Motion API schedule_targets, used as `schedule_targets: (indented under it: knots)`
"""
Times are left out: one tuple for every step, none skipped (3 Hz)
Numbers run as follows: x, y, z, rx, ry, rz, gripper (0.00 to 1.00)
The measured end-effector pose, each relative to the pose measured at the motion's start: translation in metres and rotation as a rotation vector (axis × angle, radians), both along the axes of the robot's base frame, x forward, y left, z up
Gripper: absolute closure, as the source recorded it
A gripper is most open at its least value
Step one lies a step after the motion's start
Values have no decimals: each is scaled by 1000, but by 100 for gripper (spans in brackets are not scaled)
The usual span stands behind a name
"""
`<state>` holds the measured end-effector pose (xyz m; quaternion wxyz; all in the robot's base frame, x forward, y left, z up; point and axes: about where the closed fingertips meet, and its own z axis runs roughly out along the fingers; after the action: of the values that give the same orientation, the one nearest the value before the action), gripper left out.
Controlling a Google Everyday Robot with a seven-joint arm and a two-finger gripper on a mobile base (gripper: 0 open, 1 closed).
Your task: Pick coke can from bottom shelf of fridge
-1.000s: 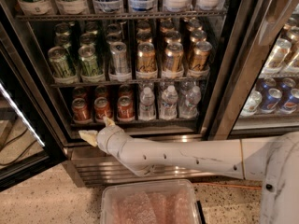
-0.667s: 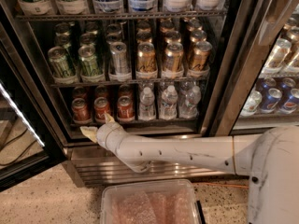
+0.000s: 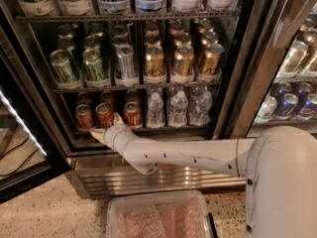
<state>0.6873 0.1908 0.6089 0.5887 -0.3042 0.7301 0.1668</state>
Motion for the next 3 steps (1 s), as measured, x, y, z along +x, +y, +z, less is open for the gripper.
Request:
schedule_targets:
  knots:
    - [15,-5,-2,-35,-37,-9,36]
    - [24,-4,-4,-52,-49,-10,37]
    - [32,7,-2,-42,-57,-6,38]
